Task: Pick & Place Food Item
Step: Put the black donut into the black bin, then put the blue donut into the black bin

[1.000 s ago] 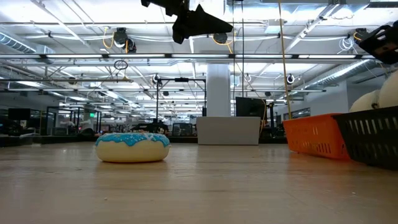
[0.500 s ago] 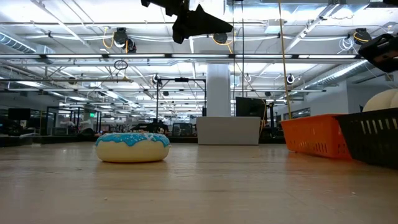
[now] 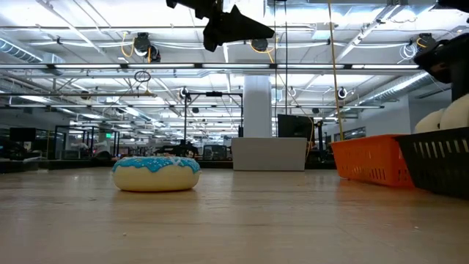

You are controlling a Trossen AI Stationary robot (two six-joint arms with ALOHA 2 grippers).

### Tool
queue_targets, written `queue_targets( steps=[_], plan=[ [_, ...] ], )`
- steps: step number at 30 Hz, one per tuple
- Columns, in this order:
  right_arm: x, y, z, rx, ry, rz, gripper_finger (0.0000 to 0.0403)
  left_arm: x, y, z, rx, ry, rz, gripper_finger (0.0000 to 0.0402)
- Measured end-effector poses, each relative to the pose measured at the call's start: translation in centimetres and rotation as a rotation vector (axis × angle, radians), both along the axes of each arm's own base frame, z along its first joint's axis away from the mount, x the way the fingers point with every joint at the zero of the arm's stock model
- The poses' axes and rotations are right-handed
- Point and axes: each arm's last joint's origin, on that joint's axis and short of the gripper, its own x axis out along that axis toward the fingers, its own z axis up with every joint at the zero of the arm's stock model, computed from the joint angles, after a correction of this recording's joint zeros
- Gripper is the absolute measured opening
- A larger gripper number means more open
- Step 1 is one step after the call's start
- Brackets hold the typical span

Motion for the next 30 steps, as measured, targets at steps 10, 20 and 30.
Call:
queue_targets(
  steps=[10, 20, 30],
  plan=[
    [0.5, -0.4, 0.2, -0.037, -0.012, 0.032, 0.0194, 0.0, 0.0, 0.0, -0.01, 0.0, 0.003, 0.031],
    [0.7, -0.7, 1.4, 0.002, -0.085, 0.052, 0.0194, 0.0, 0.0, -0.1, -0.014, 0.008, 0.005, 0.031],
    [0.8, -0.7, 5.2, 0.044, -0.386, 0.195, 0.0194, -1.7, 0.3, -3.2, -0.169, 0.369, 0.097, 0.031]
  ],
)
